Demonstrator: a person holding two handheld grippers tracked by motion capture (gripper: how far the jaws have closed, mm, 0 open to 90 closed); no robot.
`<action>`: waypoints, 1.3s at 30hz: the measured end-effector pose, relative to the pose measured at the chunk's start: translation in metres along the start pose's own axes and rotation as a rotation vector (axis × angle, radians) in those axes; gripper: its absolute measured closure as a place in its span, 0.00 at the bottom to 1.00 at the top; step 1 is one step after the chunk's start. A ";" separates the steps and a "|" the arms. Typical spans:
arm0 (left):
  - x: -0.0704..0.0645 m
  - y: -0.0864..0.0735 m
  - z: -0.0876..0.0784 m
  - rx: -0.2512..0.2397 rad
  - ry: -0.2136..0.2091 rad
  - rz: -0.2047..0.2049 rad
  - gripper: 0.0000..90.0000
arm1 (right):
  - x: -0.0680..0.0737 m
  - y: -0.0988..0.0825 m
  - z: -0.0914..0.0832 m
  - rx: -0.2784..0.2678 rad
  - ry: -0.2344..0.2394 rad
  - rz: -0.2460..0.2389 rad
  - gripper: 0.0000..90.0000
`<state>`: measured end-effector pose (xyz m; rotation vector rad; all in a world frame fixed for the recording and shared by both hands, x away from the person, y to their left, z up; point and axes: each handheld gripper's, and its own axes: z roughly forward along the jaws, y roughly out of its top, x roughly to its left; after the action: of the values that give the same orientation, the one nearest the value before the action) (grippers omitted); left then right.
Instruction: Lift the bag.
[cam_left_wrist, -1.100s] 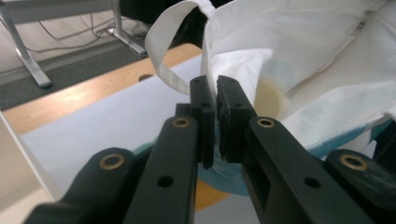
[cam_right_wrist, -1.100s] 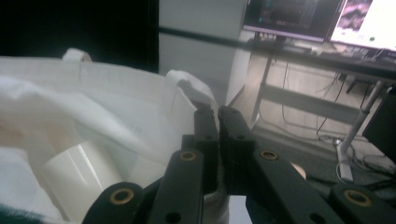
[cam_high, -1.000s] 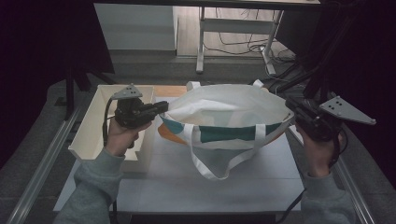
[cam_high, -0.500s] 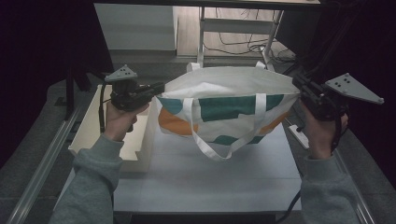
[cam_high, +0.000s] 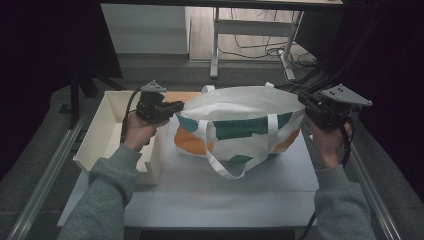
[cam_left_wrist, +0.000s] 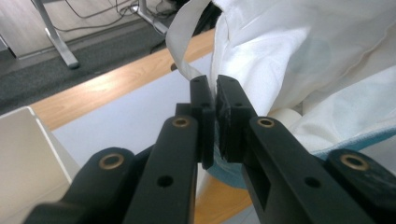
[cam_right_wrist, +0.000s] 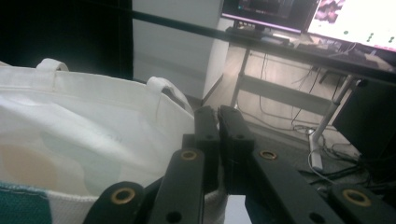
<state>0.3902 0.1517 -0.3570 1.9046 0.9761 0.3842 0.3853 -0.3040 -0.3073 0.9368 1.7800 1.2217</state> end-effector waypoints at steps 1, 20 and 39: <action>0.000 -0.001 0.002 0.010 0.000 0.002 0.94 | 0.000 -0.002 0.001 0.006 0.002 0.004 0.96; -0.005 -0.009 0.035 0.127 -0.006 0.017 0.94 | -0.003 -0.058 0.045 0.196 0.005 0.011 0.96; -0.017 -0.017 0.014 0.049 -0.030 0.041 0.46 | 0.019 -0.056 0.018 0.100 0.123 0.018 0.51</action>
<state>0.3801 0.1345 -0.3762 1.9716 0.9350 0.3577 0.3845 -0.2952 -0.3682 0.9542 1.9486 1.2340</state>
